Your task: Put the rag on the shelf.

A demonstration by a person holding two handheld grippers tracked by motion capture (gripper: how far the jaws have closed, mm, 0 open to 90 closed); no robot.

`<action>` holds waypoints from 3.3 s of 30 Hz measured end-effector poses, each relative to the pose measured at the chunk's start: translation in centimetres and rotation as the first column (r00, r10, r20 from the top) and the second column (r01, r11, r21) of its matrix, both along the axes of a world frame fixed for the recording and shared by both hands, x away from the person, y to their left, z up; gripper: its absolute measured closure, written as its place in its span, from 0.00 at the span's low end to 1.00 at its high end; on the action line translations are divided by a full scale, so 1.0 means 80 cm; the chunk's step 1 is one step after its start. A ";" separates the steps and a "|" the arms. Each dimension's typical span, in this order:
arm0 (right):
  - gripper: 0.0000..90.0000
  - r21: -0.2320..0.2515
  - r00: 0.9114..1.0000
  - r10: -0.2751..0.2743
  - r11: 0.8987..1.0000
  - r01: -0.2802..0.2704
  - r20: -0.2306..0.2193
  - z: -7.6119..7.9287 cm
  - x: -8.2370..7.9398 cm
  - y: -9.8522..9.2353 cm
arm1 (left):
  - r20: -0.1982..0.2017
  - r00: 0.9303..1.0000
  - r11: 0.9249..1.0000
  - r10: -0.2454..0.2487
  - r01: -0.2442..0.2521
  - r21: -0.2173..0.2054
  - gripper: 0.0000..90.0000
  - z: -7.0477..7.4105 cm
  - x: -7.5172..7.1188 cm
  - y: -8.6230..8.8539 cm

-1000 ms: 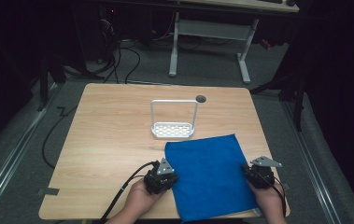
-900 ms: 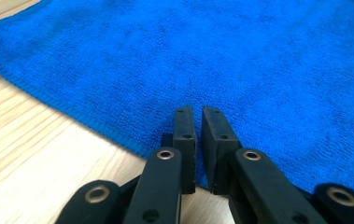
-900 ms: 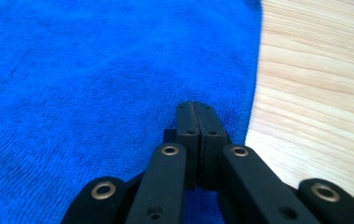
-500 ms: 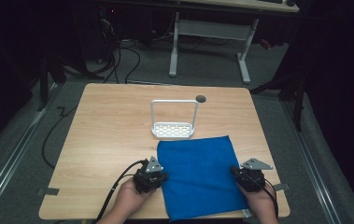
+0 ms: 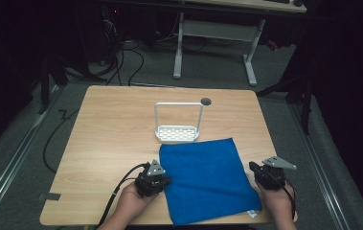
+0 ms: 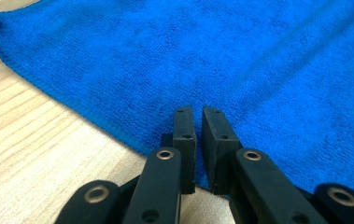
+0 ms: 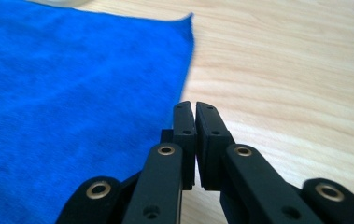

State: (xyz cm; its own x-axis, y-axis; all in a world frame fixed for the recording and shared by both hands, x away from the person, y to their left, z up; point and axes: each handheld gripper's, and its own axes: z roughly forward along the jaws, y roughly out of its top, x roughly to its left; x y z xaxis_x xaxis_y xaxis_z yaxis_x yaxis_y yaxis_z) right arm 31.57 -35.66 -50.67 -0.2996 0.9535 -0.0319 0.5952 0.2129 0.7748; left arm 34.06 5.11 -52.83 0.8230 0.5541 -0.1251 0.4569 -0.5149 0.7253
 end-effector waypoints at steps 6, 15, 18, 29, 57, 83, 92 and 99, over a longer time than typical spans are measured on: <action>0.99 -0.007 0.998 0.068 0.998 -0.068 -0.014 -0.006 0.019 0.024 | 0.002 1.000 1.000 0.008 -0.008 -0.002 0.94 0.000 0.001 0.001; 1.00 -0.015 0.990 0.113 0.993 -0.115 -0.086 -0.024 0.018 0.039 | -0.010 0.999 0.999 0.036 -0.036 0.006 0.94 0.001 0.005 0.024; 1.00 -0.004 0.985 0.148 0.989 -0.149 -0.089 -0.024 0.009 0.050 | -0.011 0.998 0.999 0.054 -0.054 0.007 0.94 0.001 0.004 0.041; 1.00 0.027 0.958 0.269 0.963 -0.268 -0.101 -0.025 -0.010 0.102 | -0.045 0.991 0.992 0.123 -0.124 -0.021 0.94 -0.001 -0.007 0.101; 0.74 0.042 0.972 0.234 0.971 -0.235 0.020 -0.018 -0.008 0.080 | 0.062 0.925 0.925 0.375 -0.368 -0.093 0.63 0.004 0.061 0.105; 0.67 0.080 0.974 0.226 0.971 -0.226 -0.002 -0.023 -0.002 0.084 | 0.032 0.924 0.924 0.382 -0.380 -0.045 0.70 -0.008 0.126 0.083; 0.63 0.073 0.992 0.125 0.990 -0.124 -0.010 -0.016 0.053 0.096 | 0.037 0.938 0.939 0.344 -0.343 -0.041 0.89 -0.009 0.125 0.078; 0.61 0.060 0.995 0.082 0.995 -0.078 -0.062 -0.025 0.106 0.115 | 0.016 0.939 0.938 0.343 -0.342 -0.049 0.96 -0.009 0.127 0.080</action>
State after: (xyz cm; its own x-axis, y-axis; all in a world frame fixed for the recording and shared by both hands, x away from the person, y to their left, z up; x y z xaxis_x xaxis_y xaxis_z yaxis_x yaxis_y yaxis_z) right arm 40.06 -26.46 -52.67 -0.3743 0.9262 0.0443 0.6273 0.2178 0.7477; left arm 44.18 11.52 -53.55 0.5872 0.7974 -0.1392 0.5822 -0.2965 0.7571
